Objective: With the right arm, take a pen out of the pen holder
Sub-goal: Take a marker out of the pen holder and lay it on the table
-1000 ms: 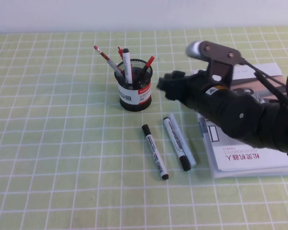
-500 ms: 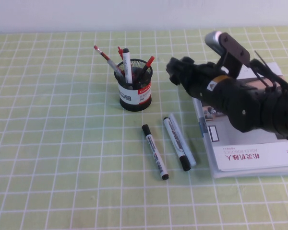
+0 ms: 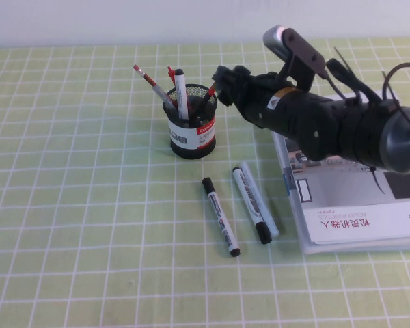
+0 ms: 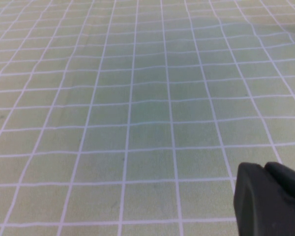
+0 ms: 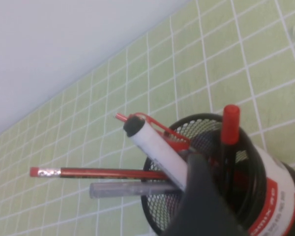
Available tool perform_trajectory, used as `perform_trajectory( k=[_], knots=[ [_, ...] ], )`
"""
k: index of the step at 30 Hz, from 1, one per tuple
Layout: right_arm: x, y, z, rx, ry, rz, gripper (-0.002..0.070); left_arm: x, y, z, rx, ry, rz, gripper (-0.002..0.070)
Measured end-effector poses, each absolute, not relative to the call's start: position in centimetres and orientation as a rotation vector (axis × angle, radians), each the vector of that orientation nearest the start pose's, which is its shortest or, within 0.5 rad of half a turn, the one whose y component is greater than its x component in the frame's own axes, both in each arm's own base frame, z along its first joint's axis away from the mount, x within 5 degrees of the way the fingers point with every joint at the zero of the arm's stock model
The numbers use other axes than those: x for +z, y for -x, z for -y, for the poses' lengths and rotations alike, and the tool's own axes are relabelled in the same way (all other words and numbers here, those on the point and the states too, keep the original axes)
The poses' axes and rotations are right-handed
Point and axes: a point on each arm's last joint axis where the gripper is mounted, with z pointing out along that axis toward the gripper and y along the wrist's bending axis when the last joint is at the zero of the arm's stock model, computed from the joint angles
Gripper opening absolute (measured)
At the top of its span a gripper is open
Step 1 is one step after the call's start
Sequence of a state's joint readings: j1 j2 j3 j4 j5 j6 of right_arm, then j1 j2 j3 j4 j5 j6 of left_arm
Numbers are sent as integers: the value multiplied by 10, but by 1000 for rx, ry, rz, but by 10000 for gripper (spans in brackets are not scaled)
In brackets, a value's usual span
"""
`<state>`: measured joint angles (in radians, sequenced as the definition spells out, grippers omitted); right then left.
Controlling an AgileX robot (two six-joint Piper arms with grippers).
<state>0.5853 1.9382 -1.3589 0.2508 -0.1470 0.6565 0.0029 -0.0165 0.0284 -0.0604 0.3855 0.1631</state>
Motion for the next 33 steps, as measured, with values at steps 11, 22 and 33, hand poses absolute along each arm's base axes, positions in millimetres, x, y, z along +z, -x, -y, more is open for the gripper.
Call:
perform_trajectory(
  k=[11, 22, 33],
  knots=[
    [236, -393, -268, 963, -331, -2009, 319, 170, -52, 2, 54, -114, -1877, -6],
    [236, -400, -272, 949, -288, -1968, 316, 170, -52, 2, 54, -114, -1877, -6],
    [224, -410, -278, 946, -298, -1971, 316, 170, -52, 2, 54, -114, -1877, -6]
  ],
)
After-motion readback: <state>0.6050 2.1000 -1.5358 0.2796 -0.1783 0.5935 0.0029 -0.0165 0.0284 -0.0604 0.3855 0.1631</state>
